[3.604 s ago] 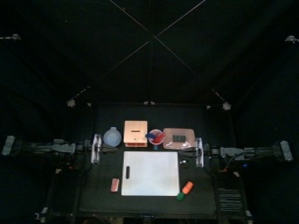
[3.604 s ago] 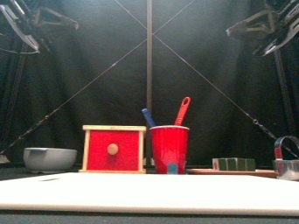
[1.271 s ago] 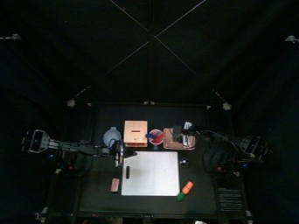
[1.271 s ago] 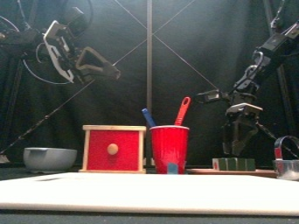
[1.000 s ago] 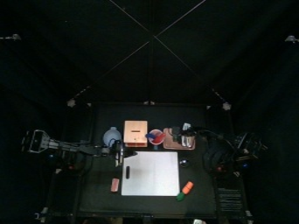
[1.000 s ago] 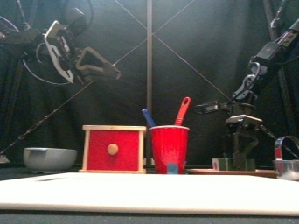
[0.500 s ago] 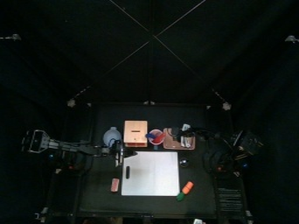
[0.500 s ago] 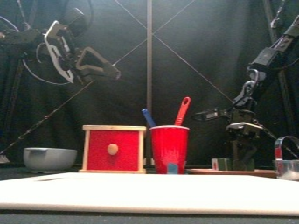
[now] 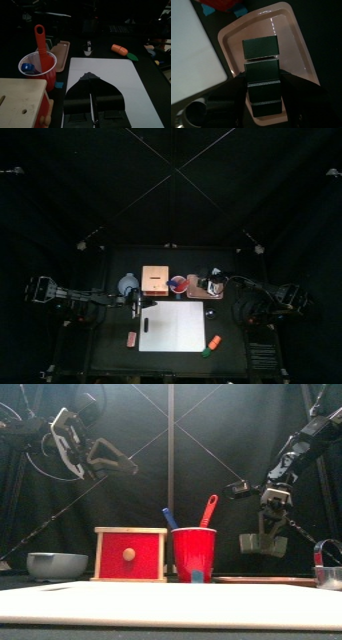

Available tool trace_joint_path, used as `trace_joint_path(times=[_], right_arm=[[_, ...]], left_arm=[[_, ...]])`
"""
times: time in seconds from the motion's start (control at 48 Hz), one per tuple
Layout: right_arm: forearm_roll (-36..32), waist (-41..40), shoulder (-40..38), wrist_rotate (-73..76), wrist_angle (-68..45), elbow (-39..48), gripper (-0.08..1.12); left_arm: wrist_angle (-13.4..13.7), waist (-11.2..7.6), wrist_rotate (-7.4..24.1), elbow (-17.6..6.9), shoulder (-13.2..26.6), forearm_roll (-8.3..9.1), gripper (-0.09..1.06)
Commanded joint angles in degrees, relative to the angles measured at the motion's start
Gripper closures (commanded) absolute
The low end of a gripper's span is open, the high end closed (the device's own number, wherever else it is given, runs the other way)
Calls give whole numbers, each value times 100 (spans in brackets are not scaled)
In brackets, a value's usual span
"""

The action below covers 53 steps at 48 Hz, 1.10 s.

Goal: Place sushi on board then cut the sushi with the knife then place the pieces on the plate
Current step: Place the sushi on the board

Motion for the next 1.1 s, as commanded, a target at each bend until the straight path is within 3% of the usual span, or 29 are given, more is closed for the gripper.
trace_joint_path(times=[0.021,0.562,0.875,1.104], right_arm=[[-387,439,-422,853,70,-53,39],[-2619,3305,-396,6961,105,-158,39],[-4324,4570,650,10512,589,-809,40],[-4658,5124,1477,12164,1266,-1573,40]], left_arm=[[-53,9,0,-62,0,-9,100],[-44,-9,9,114,-9,-123,100],[-26,0,9,158,-26,-123,100],[9,-9,18,185,-62,-114,100]])
